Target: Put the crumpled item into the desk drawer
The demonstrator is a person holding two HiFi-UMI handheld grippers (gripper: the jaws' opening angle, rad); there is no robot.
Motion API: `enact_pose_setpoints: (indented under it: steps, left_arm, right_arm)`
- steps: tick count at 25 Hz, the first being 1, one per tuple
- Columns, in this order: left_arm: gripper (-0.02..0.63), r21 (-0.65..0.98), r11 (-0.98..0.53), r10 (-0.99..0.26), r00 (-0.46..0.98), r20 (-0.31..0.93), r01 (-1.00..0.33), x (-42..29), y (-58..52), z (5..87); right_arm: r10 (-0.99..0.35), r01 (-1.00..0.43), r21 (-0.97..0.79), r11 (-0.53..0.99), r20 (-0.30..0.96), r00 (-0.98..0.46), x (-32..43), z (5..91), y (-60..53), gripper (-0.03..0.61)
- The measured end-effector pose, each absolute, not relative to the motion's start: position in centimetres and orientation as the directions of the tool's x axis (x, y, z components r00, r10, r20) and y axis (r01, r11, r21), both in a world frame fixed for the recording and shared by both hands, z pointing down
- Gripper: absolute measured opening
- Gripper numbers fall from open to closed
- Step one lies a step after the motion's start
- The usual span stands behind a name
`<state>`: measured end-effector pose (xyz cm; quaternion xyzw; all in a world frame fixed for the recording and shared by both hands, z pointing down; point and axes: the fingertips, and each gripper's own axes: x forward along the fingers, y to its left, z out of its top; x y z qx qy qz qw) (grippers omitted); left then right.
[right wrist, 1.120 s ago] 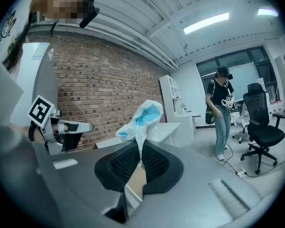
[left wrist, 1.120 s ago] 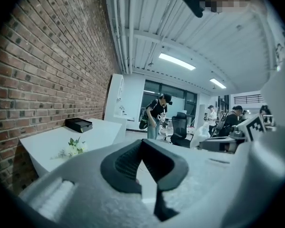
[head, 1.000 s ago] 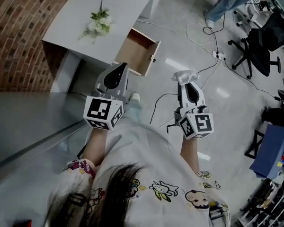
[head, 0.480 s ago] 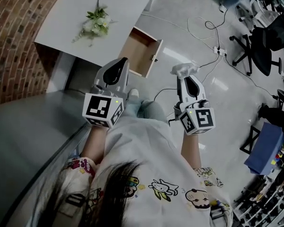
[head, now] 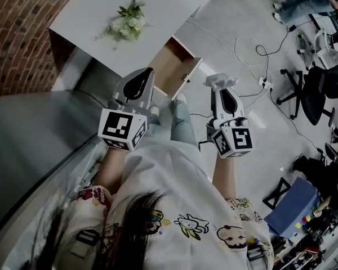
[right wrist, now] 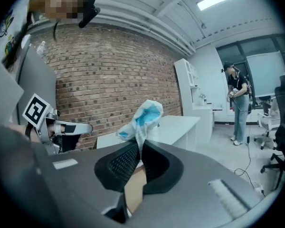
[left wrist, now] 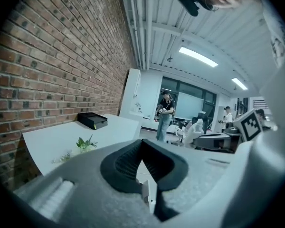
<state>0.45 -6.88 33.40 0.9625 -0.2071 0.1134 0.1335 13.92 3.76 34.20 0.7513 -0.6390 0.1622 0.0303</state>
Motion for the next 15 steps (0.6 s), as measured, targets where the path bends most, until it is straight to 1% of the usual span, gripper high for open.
enact_pose_setpoints:
  steps: [8, 15]
  left_arm:
    - [0.002, 0.19, -0.777, -0.542, 0.791, 0.283, -0.6, 4.4, -9.9, 33.4]
    - [0.002, 0.189, -0.675, -0.652, 0.697, 0.3, -0.713, 6.6, -11.3, 34.7]
  right_arm:
    - [-0.948, -0.982, -0.181, 0.053, 0.299, -0.106, 18.9, 35.4, -2.4, 0.015]
    - [-0.905, -0.96, -0.159, 0.232, 0.327, -0.273, 22.1, 36.5, -6.5, 0.015]
